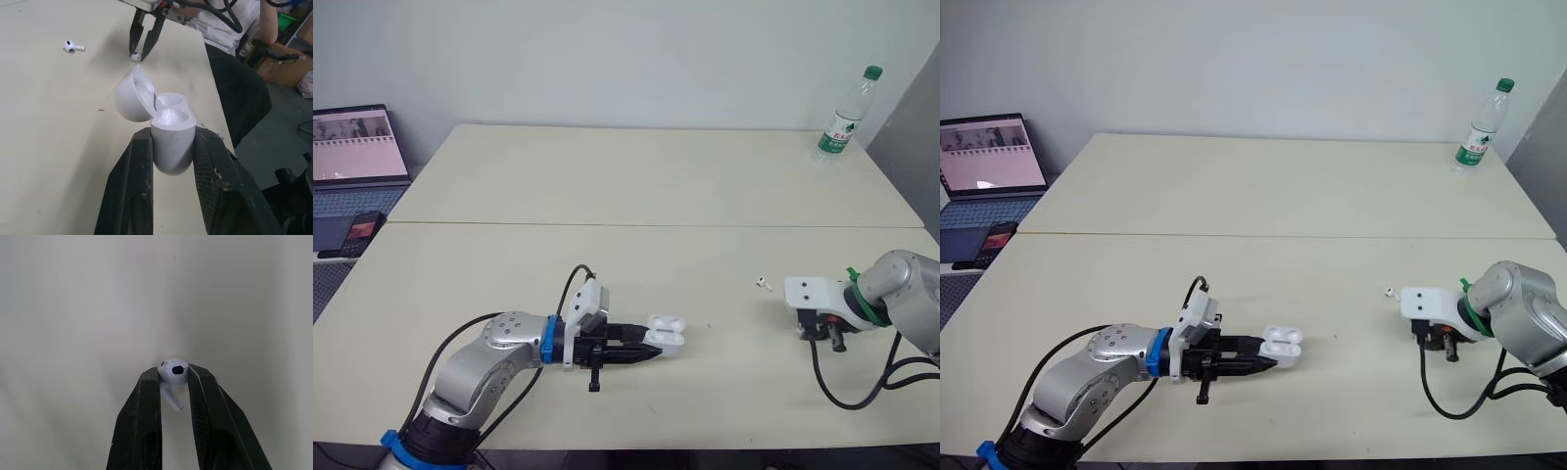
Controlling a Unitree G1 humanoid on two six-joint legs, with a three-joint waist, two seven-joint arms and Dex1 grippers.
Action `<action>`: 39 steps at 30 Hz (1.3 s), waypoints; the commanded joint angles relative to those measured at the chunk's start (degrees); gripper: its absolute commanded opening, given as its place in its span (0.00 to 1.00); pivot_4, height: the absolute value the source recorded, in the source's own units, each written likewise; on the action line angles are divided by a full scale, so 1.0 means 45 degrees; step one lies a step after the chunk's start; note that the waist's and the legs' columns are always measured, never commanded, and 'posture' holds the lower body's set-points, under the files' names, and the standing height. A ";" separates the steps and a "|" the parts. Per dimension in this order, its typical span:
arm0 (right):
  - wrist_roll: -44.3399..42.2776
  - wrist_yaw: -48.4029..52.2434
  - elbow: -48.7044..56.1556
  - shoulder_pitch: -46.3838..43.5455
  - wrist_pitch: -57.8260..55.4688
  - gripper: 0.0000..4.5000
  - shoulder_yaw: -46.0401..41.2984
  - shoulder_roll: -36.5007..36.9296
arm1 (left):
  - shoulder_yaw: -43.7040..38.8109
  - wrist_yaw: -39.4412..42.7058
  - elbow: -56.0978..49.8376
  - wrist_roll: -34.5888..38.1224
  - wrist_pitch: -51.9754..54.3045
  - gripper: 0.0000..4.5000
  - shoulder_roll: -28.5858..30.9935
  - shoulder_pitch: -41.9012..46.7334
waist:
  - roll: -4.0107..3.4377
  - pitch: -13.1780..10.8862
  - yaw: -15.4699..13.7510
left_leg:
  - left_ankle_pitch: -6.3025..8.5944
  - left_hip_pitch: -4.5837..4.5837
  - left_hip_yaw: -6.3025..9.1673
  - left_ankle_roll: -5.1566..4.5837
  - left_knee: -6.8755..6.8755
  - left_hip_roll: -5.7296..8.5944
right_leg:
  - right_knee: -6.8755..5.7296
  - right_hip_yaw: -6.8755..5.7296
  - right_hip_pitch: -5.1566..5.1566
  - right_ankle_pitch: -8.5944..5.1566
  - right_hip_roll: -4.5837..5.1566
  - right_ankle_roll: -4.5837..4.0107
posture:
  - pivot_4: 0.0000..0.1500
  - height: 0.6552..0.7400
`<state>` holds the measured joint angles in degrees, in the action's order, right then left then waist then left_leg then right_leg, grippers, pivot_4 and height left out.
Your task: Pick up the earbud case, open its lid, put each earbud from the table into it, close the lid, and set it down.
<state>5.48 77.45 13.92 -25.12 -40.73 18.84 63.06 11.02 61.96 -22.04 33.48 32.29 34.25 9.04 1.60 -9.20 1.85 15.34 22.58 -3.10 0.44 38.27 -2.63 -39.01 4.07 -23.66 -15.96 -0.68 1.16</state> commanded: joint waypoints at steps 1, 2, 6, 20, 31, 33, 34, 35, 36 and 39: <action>-0.1395 -0.1191 0.1103 0.0329 -0.1469 0.09 -0.2501 -0.0889 | 0.0129 -0.1015 -0.0477 0.0090 0.0222 0.17 -0.0819 0.0410 | -0.0001 0.0000 -0.0029 | 0.0000 0.0003 0.0006 0.0000 0.0005 0.0000 | -0.0004 -0.0002 0.0002 0.0002 -0.0003 0.0002 | 1.00 0.95; -0.1787 -0.1448 0.1410 0.0501 -0.1987 0.09 -0.3127 -0.1202 | 0.0136 -0.1437 -0.0388 -0.0009 0.0266 0.17 -0.1151 0.0535 | 0.0000 0.0000 -0.0039 | 0.0000 0.0005 0.0020 0.0000 0.0012 0.0006 | -0.0009 -0.0010 0.0006 0.0002 -0.0007 0.0002 | 1.00 0.95; -0.3221 -0.2612 0.2650 0.0666 -0.4240 0.09 -0.4994 -0.2506 | 0.0367 -0.3297 0.0370 -0.1032 -0.0320 0.17 -0.2756 0.1076 | 0.0000 0.0000 -0.0078 | 0.0001 0.0016 0.0053 0.0000 0.0044 0.0018 | 0.0001 -0.0030 0.0039 0.0010 -0.0018 0.0017 | 1.00 0.95; -0.6482 -0.9756 0.3847 -0.2374 -0.7122 0.09 -0.9313 -1.1286 | 0.0335 -0.8615 0.5354 -0.4789 -0.3732 0.17 -0.7741 0.4078 | -0.0009 0.0006 -0.0033 | -0.0001 0.0062 0.0050 -0.0004 0.0131 0.0014 | 0.0005 -0.0006 0.0033 0.0096 -0.0045 0.0070 | 1.00 0.95; -0.7810 -1.2626 0.3974 -0.2418 -0.7306 0.09 -0.9849 -1.3655 | 0.0129 -0.8574 0.6351 -0.4716 -0.5128 0.17 -0.8853 0.5131 | -0.0011 0.0006 -0.0003 | 0.0002 0.0082 0.0042 -0.0002 0.0114 0.0025 | 0.0014 -0.0010 0.0016 0.0096 -0.0030 0.0071 | 1.00 0.95; -0.7973 -1.2798 0.3831 -0.2385 -0.7079 0.09 -0.9732 -1.3594 | 0.0136 -0.8456 0.6252 -0.4625 -0.5112 0.17 -0.8915 0.5110 | -0.0011 0.0005 0.0001 | 0.0002 0.0081 0.0044 -0.0002 0.0114 0.0026 | 0.0014 -0.0012 0.0017 0.0095 -0.0032 0.0072 | 1.00 0.95; -0.8043 -1.2865 0.3772 -0.2368 -0.7000 0.09 -0.9693 -1.3562 | 0.0164 -0.8366 0.6185 -0.4586 -0.5103 0.17 -0.8921 0.5072 | -0.0011 0.0005 0.0002 | 0.0002 0.0081 0.0043 -0.0002 0.0114 0.0027 | 0.0014 -0.0010 0.0016 0.0095 -0.0033 0.0072 | 1.00 0.95; -0.8103 -1.2924 0.3704 -0.2352 -0.6931 0.09 -0.9655 -1.3517 | 0.0177 -0.8293 0.6114 -0.4527 -0.5043 0.17 -0.8927 0.5019 | -0.0011 0.0006 0.0003 | 0.0002 0.0080 0.0042 -0.0002 0.0114 0.0027 | 0.0013 -0.0010 0.0016 0.0095 -0.0033 0.0072 | 1.00 0.95; -0.8126 -1.2960 0.3616 -0.2326 -0.6823 0.09 -0.9582 -1.3427 | 0.0168 -0.8163 0.6009 -0.4407 -0.4955 0.17 -0.8908 0.4945 | -0.0011 0.0005 0.0003 | 0.0002 0.0080 0.0042 -0.0002 0.0113 0.0027 | 0.0013 -0.0011 0.0016 0.0095 -0.0034 0.0072 | 1.00 0.95; -0.8307 -1.3104 0.3398 -0.2276 -0.6559 0.09 -0.9443 -1.3220 | 0.0089 -0.7931 0.5820 -0.4222 -0.4831 0.17 -0.8822 0.4832 | -0.0011 0.0005 0.0006 | 0.0002 0.0080 0.0044 -0.0002 0.0113 0.0024 | 0.0014 -0.0012 0.0016 0.0095 -0.0037 0.0073 | 1.00 0.95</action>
<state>-30.41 18.78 28.46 -35.19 -71.98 -23.96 2.97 11.47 25.56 7.11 13.47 10.91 -4.94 30.56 1.55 -9.17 1.87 15.35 22.94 -2.90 0.43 38.78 -2.52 -38.95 4.02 -23.59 -15.54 -0.85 1.49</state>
